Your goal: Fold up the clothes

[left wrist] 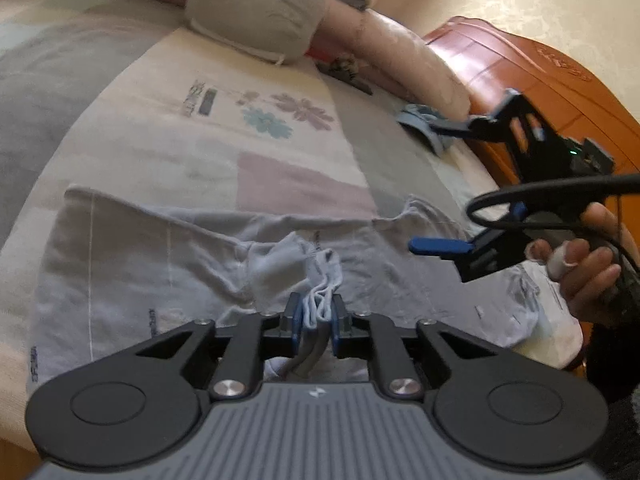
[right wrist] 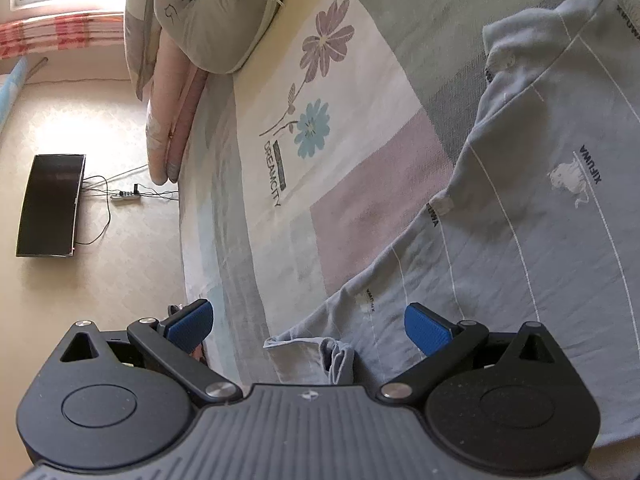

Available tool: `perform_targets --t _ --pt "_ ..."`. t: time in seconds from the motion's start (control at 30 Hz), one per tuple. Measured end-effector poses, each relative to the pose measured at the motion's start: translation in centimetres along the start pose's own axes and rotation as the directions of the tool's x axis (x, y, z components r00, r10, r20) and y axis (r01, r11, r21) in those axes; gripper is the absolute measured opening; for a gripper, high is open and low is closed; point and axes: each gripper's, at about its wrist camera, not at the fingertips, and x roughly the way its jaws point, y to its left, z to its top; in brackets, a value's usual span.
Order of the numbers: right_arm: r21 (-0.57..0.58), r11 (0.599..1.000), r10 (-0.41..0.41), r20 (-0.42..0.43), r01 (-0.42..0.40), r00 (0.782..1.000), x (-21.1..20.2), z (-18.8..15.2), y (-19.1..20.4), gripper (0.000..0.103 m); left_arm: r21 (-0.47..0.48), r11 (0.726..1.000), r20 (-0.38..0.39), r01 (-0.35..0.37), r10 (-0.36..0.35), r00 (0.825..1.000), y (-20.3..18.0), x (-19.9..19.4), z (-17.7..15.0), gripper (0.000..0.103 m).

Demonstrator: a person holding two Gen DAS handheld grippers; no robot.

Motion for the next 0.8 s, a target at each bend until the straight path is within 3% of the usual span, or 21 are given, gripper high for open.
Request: perform_targets --t 0.07,0.13,0.27,0.47,0.63,0.8 --pt "-0.007 1.000 0.006 0.001 -0.006 1.000 -0.1 0.1 0.1 0.103 0.020 0.999 0.012 0.030 -0.030 0.999 0.0 -0.8 0.4 0.030" --pt "-0.014 1.000 0.016 0.008 -0.016 1.000 -0.4 0.2 0.3 0.103 0.036 0.999 0.009 0.007 -0.008 1.000 0.7 -1.6 0.8 0.036" --pt "-0.033 0.999 0.039 0.029 -0.038 0.999 -1.1 0.4 0.9 0.103 0.063 0.995 0.010 -0.083 0.082 0.997 2.8 -3.3 1.5 0.036" --pt "-0.068 0.997 0.041 0.025 -0.039 0.999 -0.6 -0.6 1.5 0.103 -0.036 0.989 0.087 -0.143 0.146 0.985 8.6 -3.4 3.3 0.036" --pt "-0.110 0.994 0.007 0.014 -0.006 1.000 0.5 -2.5 2.3 0.103 -0.062 0.987 0.028 -0.147 0.149 0.988 11.7 -0.7 3.2 0.036" --pt "-0.180 0.984 -0.013 -0.042 0.005 0.999 2.9 -4.5 3.5 0.103 -0.023 0.992 0.039 -0.122 0.123 0.992 11.4 -2.2 3.8 0.042"
